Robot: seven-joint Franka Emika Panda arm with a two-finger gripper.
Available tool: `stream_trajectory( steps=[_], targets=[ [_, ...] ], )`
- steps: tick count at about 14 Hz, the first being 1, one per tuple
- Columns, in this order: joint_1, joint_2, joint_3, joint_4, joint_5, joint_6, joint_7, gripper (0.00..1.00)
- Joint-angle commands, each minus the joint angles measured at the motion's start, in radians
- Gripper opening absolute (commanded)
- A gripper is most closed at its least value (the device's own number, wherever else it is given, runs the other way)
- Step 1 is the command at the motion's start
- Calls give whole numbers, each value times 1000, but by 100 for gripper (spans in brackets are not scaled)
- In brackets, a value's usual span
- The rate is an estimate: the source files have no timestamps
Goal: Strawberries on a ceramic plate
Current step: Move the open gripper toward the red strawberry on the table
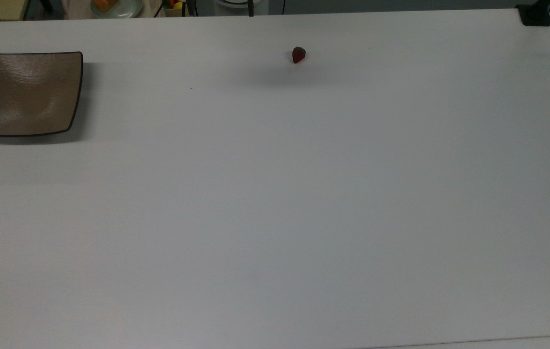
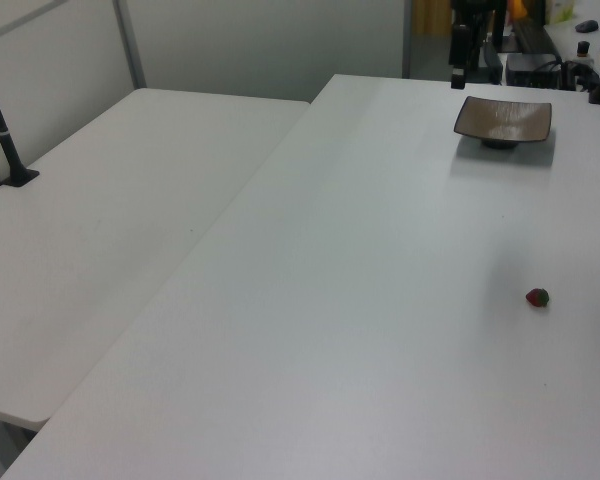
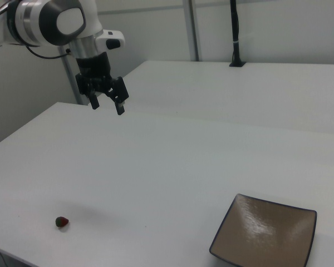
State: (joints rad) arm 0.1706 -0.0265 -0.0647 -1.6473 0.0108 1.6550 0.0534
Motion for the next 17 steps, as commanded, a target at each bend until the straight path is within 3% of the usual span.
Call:
stream_trajectory(
  steps=[1,9,17],
  targets=[
    [15,5,-20,7,6,20,-23,100],
    [21,7,-18,-5,6,22,-47,100],
    [24,2,-10,-63,8,6,-404,100]
  ],
)
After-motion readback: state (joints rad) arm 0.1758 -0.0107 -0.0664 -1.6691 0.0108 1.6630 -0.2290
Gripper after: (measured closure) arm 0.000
